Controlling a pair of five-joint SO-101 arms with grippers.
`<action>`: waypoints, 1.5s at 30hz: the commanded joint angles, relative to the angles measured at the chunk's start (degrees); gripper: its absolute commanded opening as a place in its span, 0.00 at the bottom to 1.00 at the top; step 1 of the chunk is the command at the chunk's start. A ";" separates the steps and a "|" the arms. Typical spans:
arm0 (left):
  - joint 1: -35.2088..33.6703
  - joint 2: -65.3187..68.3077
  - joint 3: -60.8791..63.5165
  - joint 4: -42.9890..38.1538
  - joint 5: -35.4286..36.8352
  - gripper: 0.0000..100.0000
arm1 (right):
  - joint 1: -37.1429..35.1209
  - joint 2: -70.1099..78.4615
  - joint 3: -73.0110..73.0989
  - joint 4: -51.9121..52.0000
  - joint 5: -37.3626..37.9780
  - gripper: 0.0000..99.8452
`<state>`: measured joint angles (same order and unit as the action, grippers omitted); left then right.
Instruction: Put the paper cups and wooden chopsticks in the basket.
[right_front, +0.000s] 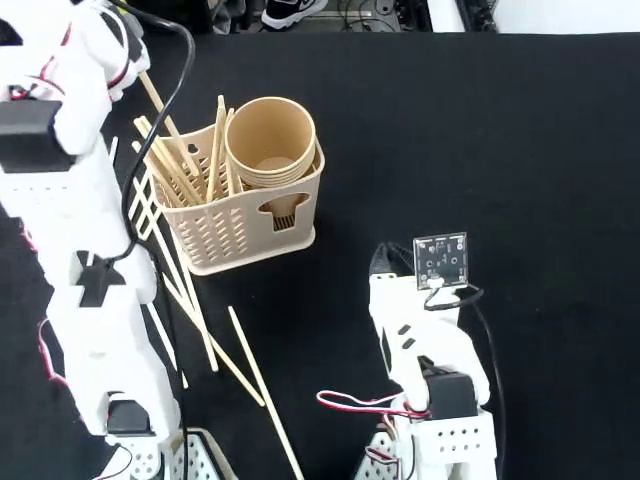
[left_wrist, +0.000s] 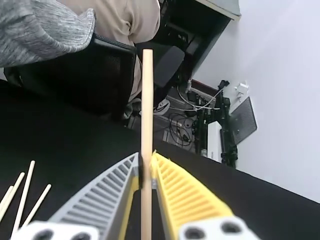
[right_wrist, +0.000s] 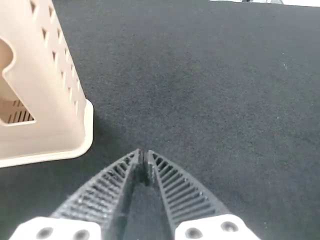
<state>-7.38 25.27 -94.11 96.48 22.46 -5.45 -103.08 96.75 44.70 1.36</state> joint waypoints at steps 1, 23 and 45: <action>0.22 1.23 -1.19 -2.37 -1.76 0.03 | 0.70 -4.09 -0.22 0.09 0.62 0.02; -1.36 13.80 -1.19 -10.11 -1.85 0.03 | 0.70 -4.09 -0.22 0.09 0.62 0.02; -0.75 -27.25 18.86 4.66 -19.96 0.03 | 0.70 -4.09 -0.22 0.09 0.62 0.02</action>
<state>-7.47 7.87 -87.87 100.79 3.38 -5.45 -103.08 96.75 44.70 1.36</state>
